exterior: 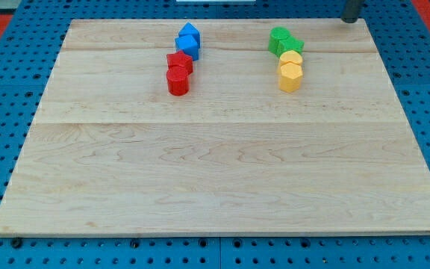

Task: Slightly push the green blocks downwards

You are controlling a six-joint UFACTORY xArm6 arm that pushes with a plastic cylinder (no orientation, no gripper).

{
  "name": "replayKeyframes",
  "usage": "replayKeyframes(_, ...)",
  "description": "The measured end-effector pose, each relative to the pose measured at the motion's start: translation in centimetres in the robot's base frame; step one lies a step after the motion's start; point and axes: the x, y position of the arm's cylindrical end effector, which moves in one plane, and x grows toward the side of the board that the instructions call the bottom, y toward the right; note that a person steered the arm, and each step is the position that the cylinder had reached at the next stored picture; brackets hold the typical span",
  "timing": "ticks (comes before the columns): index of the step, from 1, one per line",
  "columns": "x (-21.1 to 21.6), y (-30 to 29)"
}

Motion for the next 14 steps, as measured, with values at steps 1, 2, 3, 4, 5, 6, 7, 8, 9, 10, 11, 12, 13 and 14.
replayKeyframes(1,0.1,-3.5)
replayKeyframes(2,0.0,-9.1)
replayKeyframes(3,0.0,-16.2)
replayKeyframes(4,0.4,-20.2)
replayKeyframes(5,1.9,-20.3)
replayKeyframes(6,2.0,-18.9)
replayKeyframes(7,2.3,-15.4)
replayKeyframes(8,3.8,-13.9)
replayKeyframes(9,4.8,-13.8)
replayKeyframes(10,2.6,-14.5)
replayKeyframes(11,2.3,-15.1)
replayKeyframes(12,2.5,-16.7)
replayKeyframes(13,2.7,-18.7)
replayKeyframes(14,3.9,-18.7)
